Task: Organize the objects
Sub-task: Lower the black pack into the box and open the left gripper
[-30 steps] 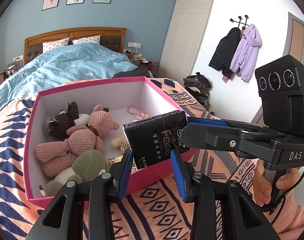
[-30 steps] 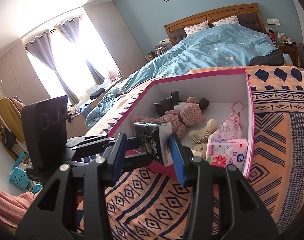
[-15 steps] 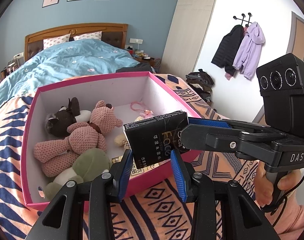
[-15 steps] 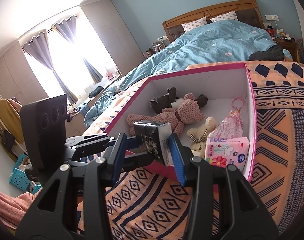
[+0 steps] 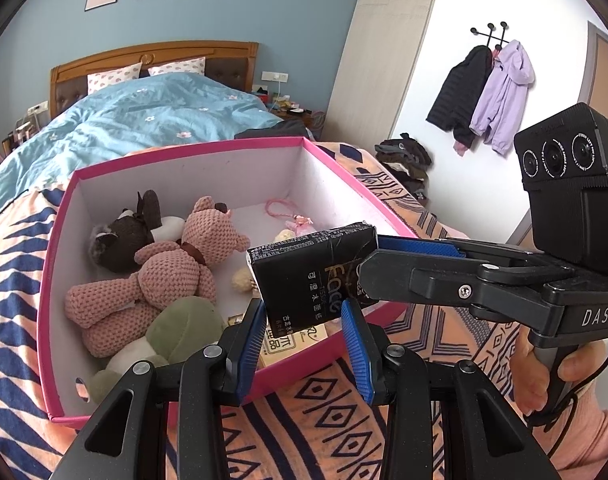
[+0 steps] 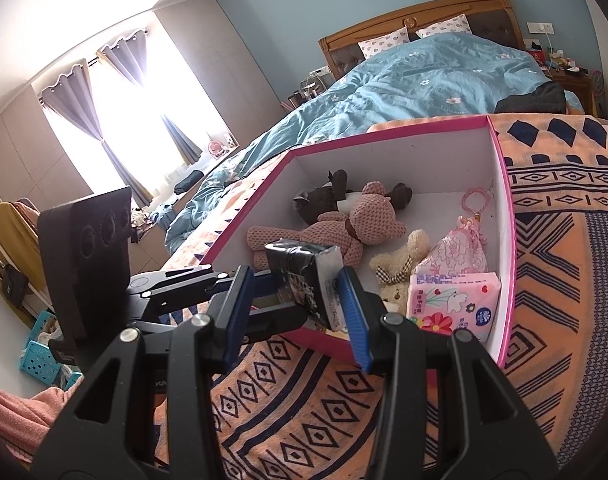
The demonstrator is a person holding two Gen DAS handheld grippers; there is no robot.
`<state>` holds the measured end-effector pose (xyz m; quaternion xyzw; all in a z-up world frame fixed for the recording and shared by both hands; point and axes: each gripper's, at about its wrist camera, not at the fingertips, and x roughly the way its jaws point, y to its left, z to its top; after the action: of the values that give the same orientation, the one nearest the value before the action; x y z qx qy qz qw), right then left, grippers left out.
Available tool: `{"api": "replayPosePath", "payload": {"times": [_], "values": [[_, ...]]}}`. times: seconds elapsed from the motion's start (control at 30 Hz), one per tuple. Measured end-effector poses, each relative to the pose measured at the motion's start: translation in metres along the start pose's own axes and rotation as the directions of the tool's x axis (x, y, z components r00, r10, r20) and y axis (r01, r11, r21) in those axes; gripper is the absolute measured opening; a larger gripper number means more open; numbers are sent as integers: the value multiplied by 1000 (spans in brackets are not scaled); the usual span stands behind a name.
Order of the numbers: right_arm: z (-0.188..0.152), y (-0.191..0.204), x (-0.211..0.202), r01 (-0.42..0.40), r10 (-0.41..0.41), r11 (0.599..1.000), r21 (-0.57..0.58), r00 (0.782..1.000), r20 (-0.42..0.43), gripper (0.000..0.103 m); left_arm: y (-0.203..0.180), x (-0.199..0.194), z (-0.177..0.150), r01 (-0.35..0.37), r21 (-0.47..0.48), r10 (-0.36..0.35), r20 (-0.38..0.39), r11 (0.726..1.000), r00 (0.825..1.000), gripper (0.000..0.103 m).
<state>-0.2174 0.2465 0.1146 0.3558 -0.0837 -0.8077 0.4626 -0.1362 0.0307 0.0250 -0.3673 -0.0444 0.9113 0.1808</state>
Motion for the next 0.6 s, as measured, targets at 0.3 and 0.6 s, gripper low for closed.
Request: {"api": "replayPosePath", "payload": {"times": [0.3,0.6], "values": [[4,-4,6,9,-9,1000,9,1000,-8,47,3,7,3,-9,2,9,-13,1000,1000,38],[3,-13,14,14,-13,999,29,1000,-26,47,8,16,4,-11,-8,11,-35,1000,999,39]]}}
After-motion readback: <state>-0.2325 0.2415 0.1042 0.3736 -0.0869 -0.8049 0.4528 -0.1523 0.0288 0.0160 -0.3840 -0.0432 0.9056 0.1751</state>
